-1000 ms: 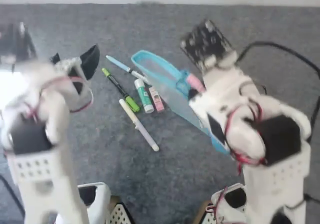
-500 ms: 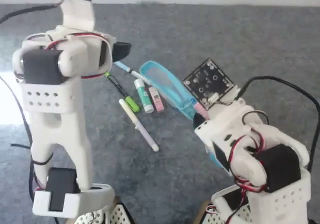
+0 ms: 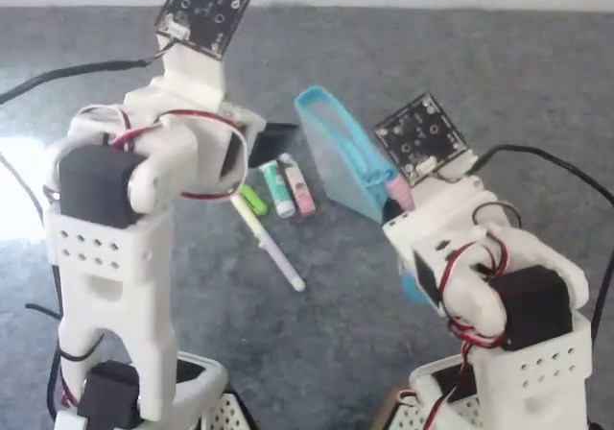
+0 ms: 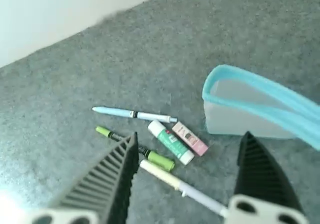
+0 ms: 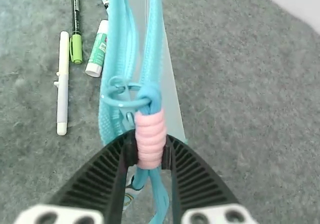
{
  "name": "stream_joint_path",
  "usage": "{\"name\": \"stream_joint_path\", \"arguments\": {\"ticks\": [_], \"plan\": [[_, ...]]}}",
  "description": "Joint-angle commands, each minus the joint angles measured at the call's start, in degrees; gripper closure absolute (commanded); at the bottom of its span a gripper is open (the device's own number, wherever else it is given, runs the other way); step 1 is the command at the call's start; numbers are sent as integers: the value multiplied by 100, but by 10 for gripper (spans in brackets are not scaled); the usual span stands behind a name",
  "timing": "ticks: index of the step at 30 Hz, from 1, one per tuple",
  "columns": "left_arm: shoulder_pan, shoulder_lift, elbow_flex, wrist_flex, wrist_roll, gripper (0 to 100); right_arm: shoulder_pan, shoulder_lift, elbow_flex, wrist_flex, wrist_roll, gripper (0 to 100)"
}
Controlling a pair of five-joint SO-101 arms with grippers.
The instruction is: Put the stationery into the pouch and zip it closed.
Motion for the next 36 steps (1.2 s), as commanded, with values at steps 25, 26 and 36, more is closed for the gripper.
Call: {"name": "stream_joint_path", "arguments": {"ticks": [25,26,36], "plan": [[-475,-220,1138,-466,-193,696,-857,92,70,330,-9,992],[-475,-220,1235,-563,-193,696,-875,48,79,330,-9,992],[-484,-527,646,-466,-185,696,-866,-303,396,259,35,992]]}}
